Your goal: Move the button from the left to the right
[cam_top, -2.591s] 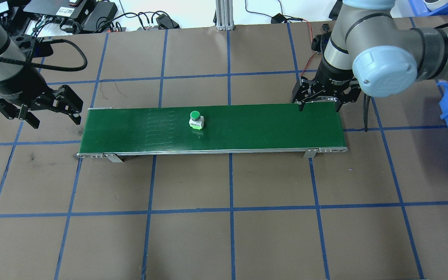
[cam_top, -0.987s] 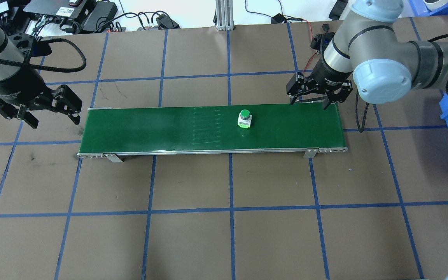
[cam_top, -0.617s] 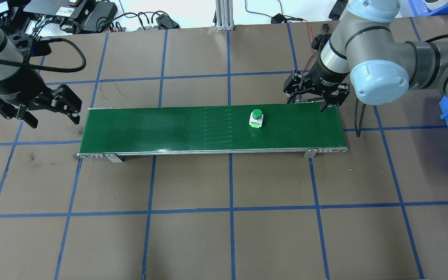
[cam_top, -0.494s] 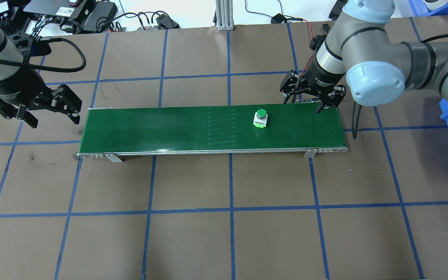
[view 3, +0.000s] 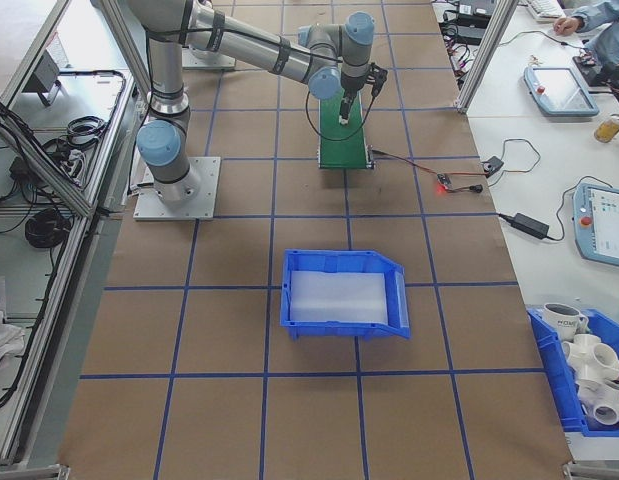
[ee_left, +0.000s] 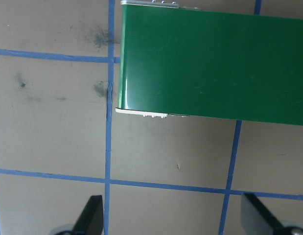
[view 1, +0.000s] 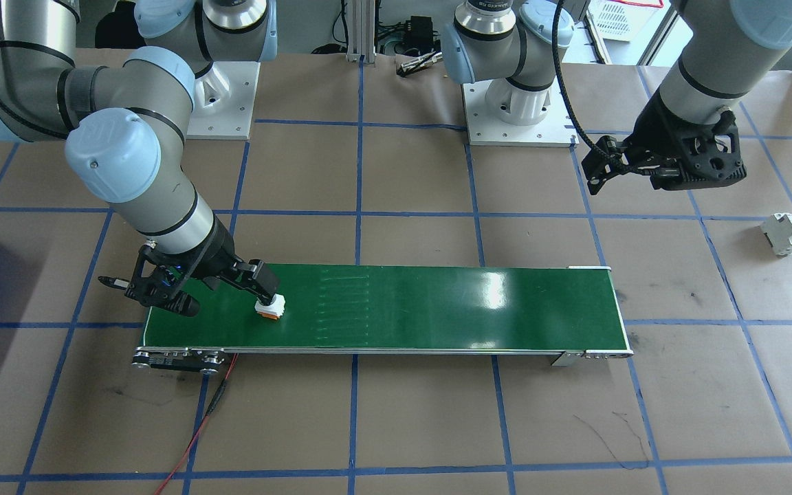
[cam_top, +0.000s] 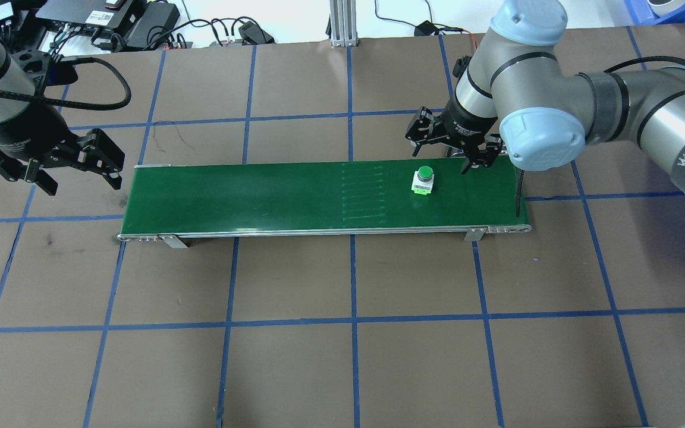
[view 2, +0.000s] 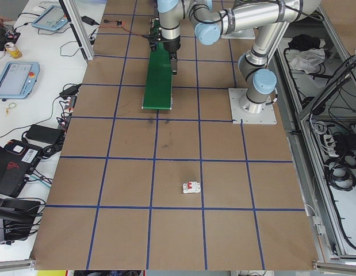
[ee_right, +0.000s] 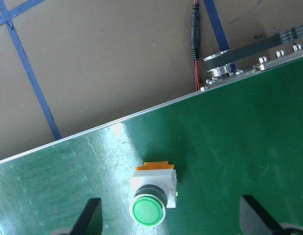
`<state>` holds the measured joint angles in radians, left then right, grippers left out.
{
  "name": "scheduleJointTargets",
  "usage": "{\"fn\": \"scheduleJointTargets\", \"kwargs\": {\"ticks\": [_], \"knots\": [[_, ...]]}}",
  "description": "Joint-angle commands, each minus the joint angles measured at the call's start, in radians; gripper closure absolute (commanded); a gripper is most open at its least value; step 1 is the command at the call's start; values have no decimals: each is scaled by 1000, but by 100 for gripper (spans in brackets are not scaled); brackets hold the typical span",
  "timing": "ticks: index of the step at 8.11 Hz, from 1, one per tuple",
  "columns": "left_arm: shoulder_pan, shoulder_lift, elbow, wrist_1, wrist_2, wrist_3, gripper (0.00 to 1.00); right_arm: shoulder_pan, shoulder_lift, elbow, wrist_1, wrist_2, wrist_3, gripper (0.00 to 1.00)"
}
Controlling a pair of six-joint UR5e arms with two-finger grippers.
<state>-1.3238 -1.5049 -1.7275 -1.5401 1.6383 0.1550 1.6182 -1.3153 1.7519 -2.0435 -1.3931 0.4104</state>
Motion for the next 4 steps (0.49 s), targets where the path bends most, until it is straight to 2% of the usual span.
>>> {"fn": "scheduleJointTargets", "kwargs": {"ticks": [1, 2, 3, 4], "knots": [[0, 0, 5, 0, 0, 1, 0, 6, 50, 1, -6, -53, -2, 5], [0, 0, 6, 0, 0, 0, 0, 6, 88, 1, -6, -110, -21, 8], [0, 0, 6, 0, 2, 0, 0, 6, 108, 0, -7, -125, -25, 14], [0, 0, 6, 0, 0, 1, 0, 5, 107, -5, -7, -129, -60, 45]]}}
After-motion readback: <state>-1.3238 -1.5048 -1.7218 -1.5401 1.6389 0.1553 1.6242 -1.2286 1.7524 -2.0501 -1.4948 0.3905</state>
